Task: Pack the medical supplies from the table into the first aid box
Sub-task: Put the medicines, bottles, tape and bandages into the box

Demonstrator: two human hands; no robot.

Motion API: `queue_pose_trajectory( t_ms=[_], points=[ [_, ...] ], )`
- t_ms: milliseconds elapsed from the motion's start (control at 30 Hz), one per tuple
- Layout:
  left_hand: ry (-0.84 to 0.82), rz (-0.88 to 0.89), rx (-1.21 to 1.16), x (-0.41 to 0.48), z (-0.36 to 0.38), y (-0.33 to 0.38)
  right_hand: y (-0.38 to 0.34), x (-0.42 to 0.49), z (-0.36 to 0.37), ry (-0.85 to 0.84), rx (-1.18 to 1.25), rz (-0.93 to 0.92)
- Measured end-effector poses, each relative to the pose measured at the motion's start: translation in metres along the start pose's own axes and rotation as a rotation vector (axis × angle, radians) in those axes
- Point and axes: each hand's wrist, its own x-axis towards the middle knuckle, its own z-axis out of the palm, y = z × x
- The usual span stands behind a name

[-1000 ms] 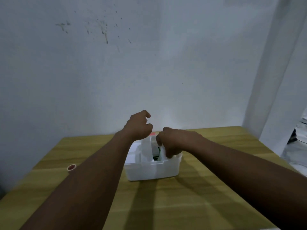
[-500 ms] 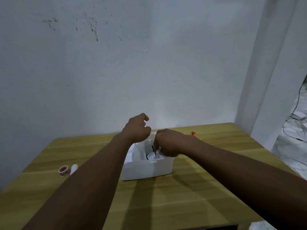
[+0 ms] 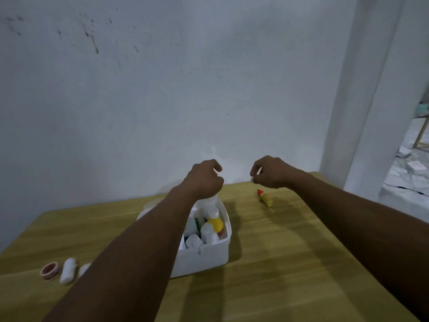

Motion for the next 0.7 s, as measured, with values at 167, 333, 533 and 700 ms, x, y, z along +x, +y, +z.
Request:
queue_pose_trajectory(
  t_ms=[167, 333, 533, 700],
  points=[
    [-0.084, 0.016, -0.008, 0.042, 0.034, 0.008, 0.048, 0.037, 0.048, -0.038, -0.076, 0.139],
    [-0.124, 0.03, 0.001, 0.066, 0.051, 0.006, 0.075, 0.058, 0.084, -0.086, -0.061, 0.26],
    [-0.093, 0.024, 0.004, 0.054, 0.039, -0.003, 0.054, 0.044, 0.068, -0.041, 0.088, 0.181],
    [0.042, 0.02, 0.014, 0.026, 0.001, -0.011, -0.025, 0.01, 0.015, 0.13, 0.492, -0.056]
  ],
)
